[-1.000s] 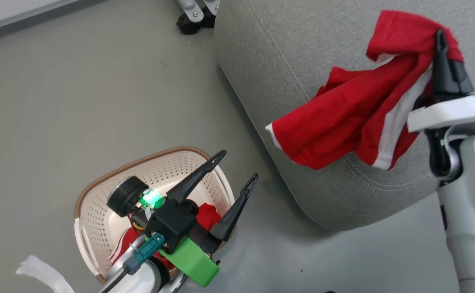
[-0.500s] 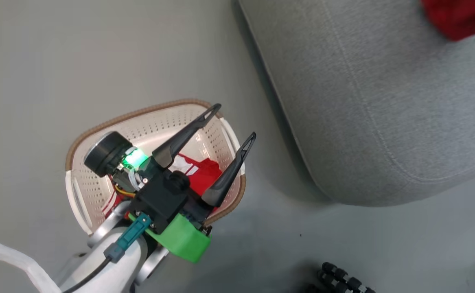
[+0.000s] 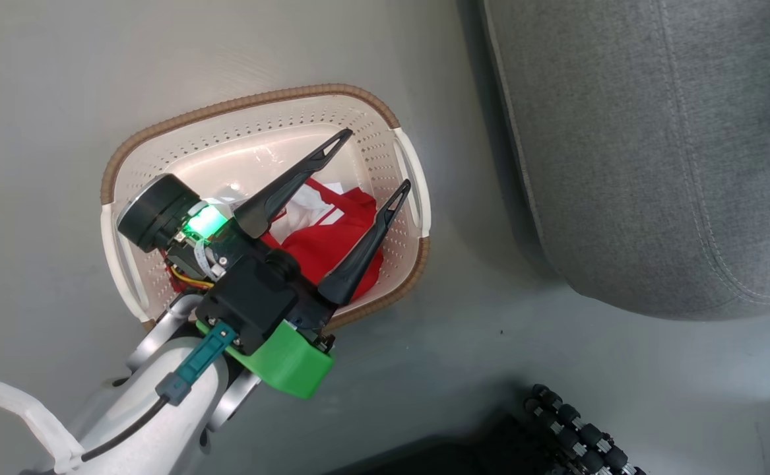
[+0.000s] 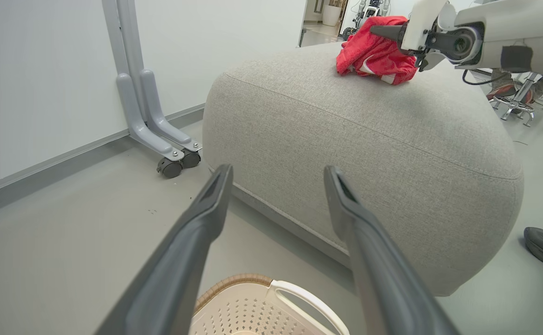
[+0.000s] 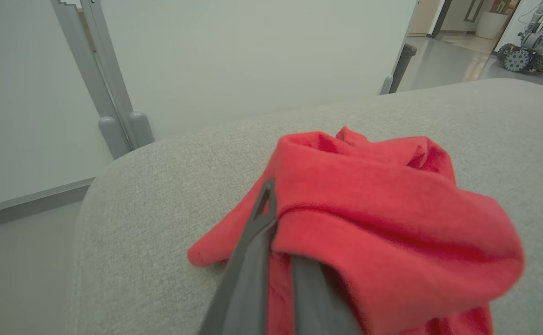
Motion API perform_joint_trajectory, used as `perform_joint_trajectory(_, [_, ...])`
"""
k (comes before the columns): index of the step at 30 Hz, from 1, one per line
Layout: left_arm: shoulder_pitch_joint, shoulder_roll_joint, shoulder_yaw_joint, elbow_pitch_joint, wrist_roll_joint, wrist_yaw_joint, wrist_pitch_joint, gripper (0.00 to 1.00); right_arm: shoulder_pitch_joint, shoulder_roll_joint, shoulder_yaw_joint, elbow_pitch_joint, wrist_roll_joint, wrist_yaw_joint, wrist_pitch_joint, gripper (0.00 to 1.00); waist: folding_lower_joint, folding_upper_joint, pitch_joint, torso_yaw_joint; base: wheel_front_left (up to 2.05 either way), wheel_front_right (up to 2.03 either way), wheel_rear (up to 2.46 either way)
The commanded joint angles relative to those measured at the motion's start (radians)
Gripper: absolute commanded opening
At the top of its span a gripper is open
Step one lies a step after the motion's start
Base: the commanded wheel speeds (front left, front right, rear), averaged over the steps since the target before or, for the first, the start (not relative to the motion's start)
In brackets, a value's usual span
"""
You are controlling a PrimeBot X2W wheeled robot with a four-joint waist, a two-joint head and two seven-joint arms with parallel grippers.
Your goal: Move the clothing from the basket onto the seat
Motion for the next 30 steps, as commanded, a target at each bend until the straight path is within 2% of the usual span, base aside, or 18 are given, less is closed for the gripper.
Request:
perform_joint_trajectory(1, [-0.018,0.004,0.005,0.003,0.001,0.0,-0.005,1.0,0.024,0.007,-0.004,0.011,0.004,0.0,-0.008,0.0,-0.0003,-0.0001,0.008,0.013,0.0,0.0,0.0])
perform_joint_trajectory(4, [-0.017,0.002,0.006,0.015,-0.002,0.005,-0.013,1.0,0.068,0.021,-0.019,0.01,0.001,0.0,-0.012,0.03,-0.0003,-0.0001,-0.009,0.012,0.0,0.0,0.0])
perform_joint_trajectory(5, [-0.016,0.002,0.005,0.02,-0.002,0.006,-0.016,1.0,0.082,0.029,-0.022,0.0,-0.003,0.0,-0.012,0.21,-0.0003,-0.0001,-0.015,0.011,0.0,0.0,0.0])
perform_joint_trajectory(7, [-0.009,-0.003,0.002,0.032,-0.007,0.009,-0.023,1.0,0.125,0.047,-0.031,-0.018,-0.02,0.0,-0.01,0.78,-0.0003,-0.0001,-0.032,0.014,0.0,0.0,0.0])
perform_joint_trajectory(8, [-0.004,-0.007,0.0,0.039,-0.009,0.009,-0.03,1.0,0.148,0.053,-0.038,-0.035,-0.031,0.0,-0.01,1.0,-0.0003,-0.0001,-0.044,0.017,0.0,0.0,0.0])
perform_joint_trajectory(19, [0.068,-0.06,-0.003,0.154,-0.059,0.042,-0.125,1.0,0.431,0.156,-0.091,-0.266,-0.146,0.0,-0.01,1.0,-0.0003,-0.0001,-0.225,0.076,0.0,0.0,0.0])
perform_joint_trajectory(22, [0.095,-0.072,0.009,0.189,-0.072,0.058,-0.142,1.0,0.512,0.208,-0.059,-0.352,-0.173,0.0,-0.01,1.0,-0.0003,-0.0001,-0.28,0.093,0.0,0.0,0.0])
perform_joint_trajectory(30, [0.15,-0.095,0.072,0.248,-0.122,0.107,-0.172,1.0,0.664,0.265,0.063,-0.532,-0.211,0.0,-0.01,1.0,-0.0003,-0.0001,-0.391,0.153,0.0,0.0,0.0])
